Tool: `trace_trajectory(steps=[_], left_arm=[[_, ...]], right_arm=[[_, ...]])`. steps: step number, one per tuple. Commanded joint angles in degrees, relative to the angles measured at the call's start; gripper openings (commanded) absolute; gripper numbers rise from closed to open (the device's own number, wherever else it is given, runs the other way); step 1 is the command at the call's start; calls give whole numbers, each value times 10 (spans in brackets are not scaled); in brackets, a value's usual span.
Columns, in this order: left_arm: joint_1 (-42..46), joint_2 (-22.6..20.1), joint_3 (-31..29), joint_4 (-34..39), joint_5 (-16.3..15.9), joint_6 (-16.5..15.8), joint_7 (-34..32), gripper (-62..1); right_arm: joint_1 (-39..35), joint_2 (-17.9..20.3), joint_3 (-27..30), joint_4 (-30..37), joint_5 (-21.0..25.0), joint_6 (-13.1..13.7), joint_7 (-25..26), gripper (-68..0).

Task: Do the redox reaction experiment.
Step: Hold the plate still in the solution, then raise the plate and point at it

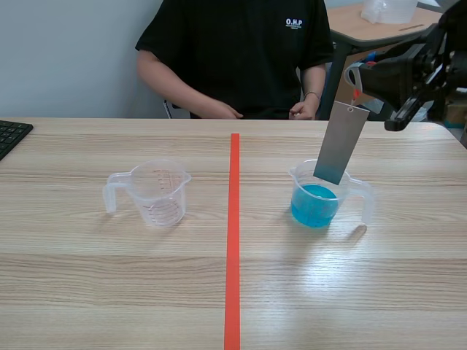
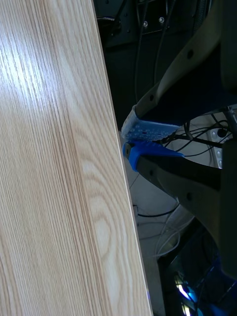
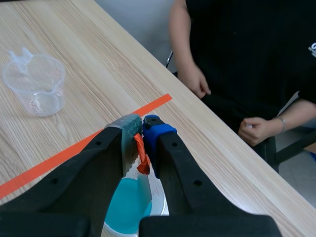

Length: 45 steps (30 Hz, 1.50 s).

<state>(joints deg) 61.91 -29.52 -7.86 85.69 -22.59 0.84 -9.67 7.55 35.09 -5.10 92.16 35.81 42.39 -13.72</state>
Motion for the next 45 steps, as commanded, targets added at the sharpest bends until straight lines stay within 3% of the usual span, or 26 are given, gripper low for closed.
trace_trajectory(steps=[1, 26, 33, 39, 45], left_arm=[[1, 3, -2, 3, -2, -1, -6, -560], [2, -12, -2, 3, -2, -4, -10, -560], [1, -87, -2, 3, -3, -17, -28, -560], [-11, -192, -2, 3, -3, -88, -92, -560], [-96, -280, 0, 7, -4, -167, -103, -560]], right_arm=[[7, 9, 13, 15, 20, 3, -4, -660], [-2, 9, 97, 127, 166, 3, -157, -660], [-2, 9, 97, 132, 176, 3, -170, -660], [-3, 9, 97, 132, 176, 3, -170, -660], [-3, 9, 97, 132, 176, 3, -170, -660]])
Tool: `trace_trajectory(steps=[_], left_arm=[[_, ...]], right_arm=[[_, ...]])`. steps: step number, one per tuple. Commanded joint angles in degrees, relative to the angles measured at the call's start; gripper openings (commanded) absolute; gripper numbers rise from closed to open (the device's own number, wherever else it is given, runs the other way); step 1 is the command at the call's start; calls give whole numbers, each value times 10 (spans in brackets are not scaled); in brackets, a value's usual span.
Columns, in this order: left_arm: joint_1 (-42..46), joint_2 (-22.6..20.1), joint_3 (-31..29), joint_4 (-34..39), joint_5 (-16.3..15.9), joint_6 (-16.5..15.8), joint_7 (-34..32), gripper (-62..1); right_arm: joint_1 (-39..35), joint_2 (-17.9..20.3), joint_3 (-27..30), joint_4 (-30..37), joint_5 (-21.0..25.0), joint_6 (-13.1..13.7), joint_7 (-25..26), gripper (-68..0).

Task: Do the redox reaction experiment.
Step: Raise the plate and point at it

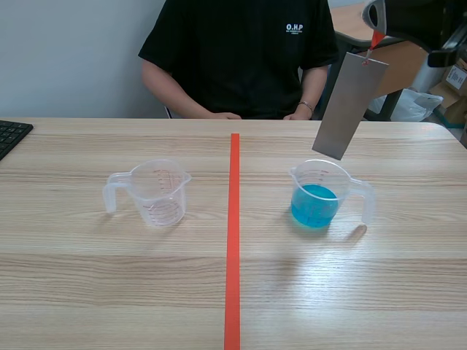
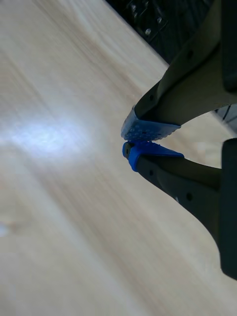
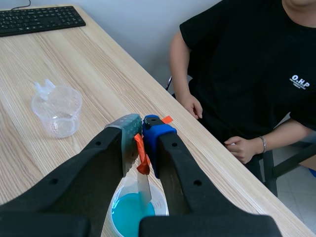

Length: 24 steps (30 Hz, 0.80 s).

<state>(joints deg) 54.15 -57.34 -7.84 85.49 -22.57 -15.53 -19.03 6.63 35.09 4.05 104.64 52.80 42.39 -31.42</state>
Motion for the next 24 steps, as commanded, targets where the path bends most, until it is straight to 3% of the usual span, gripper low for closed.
trace_trajectory(steps=[1, 4, 8, 14, 18, 24], left_arm=[[-36, -13, 1, 13, -4, -14, -10, -560], [-86, -42, 6, 31, -4, -40, -17, -560], [-156, -62, 28, 70, -4, -47, -20, -560], [-276, -65, 122, 116, -3, -48, -2, -560], [-380, -44, 214, 122, -2, -37, 35, -561], [-525, 17, 358, 119, 39, -30, 90, -560]], right_arm=[[7, 9, 5, 7, 6, 3, 7, -660], [7, 9, 5, 7, 6, 3, 7, -660], [7, 8, 5, 7, 6, 3, 7, -660], [7, 8, 5, 7, 6, 3, 7, -660], [7, 8, 5, 7, 6, 3, 7, -660], [7, 8, 5, 7, 6, 3, 7, -660]])
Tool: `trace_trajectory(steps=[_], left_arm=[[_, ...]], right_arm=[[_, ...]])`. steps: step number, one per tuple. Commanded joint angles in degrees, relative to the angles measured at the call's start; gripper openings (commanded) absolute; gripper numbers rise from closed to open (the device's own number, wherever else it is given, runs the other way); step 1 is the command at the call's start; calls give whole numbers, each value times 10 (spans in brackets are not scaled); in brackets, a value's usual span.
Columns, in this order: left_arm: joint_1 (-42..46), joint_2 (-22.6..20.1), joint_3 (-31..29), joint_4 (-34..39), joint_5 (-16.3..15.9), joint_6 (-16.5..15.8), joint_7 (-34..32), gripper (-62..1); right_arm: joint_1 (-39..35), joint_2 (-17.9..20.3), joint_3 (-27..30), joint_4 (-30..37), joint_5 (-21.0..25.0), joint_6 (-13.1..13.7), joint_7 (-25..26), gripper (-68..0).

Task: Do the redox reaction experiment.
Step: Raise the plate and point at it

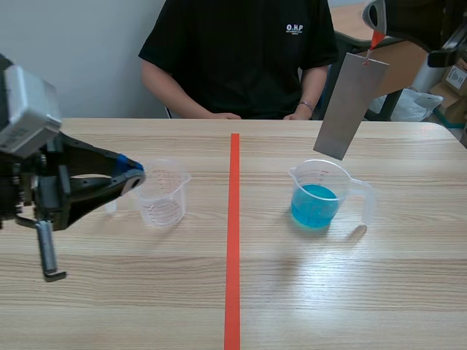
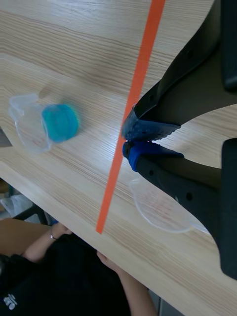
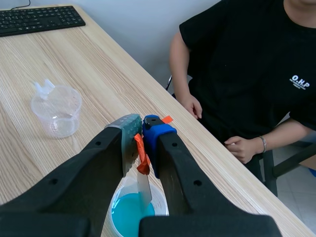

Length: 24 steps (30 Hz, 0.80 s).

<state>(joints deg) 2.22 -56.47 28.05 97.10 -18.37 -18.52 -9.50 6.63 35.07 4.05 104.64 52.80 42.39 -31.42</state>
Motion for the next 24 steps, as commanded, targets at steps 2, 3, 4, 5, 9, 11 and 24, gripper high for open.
trace_trajectory(steps=[2, 3, 4, 5, 9, 11, 24], left_arm=[[-47, 31, 45, 2, 0, 13, 13, -560], [-69, 44, 67, -1, 0, 18, 21, -561], [-88, 56, 86, -6, 0, 26, 27, -560], [-108, 69, 105, -13, 0, 30, 32, -560], [-177, 129, 165, -66, 18, 52, 47, -560], [-203, 160, 184, -102, 32, 59, 47, -560], [-307, 324, 196, -301, 86, 57, 46, -560]], right_arm=[[7, 8, 5, 7, 6, 3, 7, -660], [7, 8, 5, 7, 6, 3, 7, -660], [7, 8, 5, 7, 6, 3, 7, -660], [7, 8, 5, 7, 6, 3, 7, -660], [7, 8, 5, 7, 6, 3, 7, -660], [7, 8, 5, 7, 6, 3, 7, -660], [7, 8, 5, 7, 6, 3, 7, -660]])
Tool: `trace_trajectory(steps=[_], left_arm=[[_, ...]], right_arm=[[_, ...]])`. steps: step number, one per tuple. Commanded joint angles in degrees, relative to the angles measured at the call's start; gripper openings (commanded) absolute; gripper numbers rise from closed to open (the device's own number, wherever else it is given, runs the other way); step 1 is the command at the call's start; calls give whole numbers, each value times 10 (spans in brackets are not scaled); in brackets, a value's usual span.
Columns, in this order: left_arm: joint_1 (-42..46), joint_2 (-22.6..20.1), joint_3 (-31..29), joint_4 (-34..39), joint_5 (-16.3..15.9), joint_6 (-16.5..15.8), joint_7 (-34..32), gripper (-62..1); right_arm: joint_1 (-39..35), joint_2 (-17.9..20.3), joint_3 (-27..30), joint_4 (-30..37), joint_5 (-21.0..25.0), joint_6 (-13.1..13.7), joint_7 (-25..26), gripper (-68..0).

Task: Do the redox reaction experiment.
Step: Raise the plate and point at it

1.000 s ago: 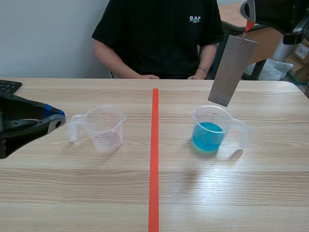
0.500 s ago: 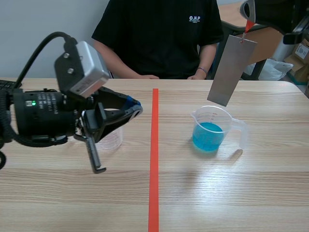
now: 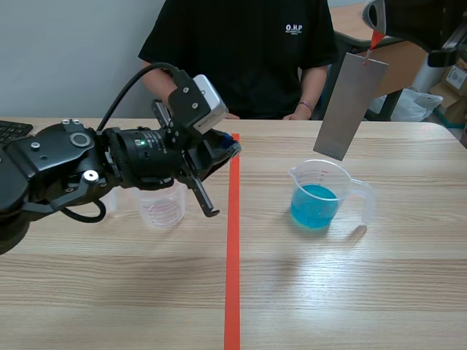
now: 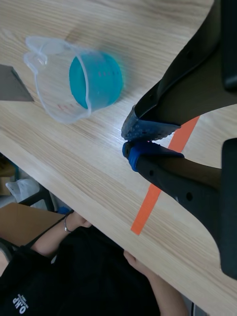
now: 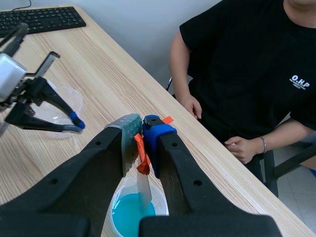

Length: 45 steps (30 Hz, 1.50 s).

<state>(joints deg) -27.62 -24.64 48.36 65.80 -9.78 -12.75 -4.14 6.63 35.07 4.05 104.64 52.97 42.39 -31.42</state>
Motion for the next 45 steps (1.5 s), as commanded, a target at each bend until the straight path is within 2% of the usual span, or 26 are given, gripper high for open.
trace_trajectory(steps=[1, 9, 17, 22, 26, 34, 45], left_arm=[[-12, 16, -7, 1, 7, -5, -9, -560], [-34, 84, -7, -64, 35, -35, -20, -560], [-40, 138, -7, -82, 55, -35, -24, -560], [-47, 164, -7, -91, 56, -32, -24, -560], [-56, 181, -7, -112, 60, -17, -26, -560], [-69, 196, -7, -166, 67, -13, -56, -560], [-69, 198, -7, -172, 66, -16, -68, -560]], right_arm=[[7, 8, 5, 7, 5, 3, 7, -660], [7, 8, 5, 7, 5, 3, 7, -660], [7, 8, 5, 7, 5, 3, 7, -660], [7, 8, 5, 7, 5, 3, 7, -660], [7, 8, 5, 7, 5, 3, 7, -660], [7, 8, 5, 7, 5, 3, 7, -660], [7, 8, 5, 7, 5, 3, 7, -660]])
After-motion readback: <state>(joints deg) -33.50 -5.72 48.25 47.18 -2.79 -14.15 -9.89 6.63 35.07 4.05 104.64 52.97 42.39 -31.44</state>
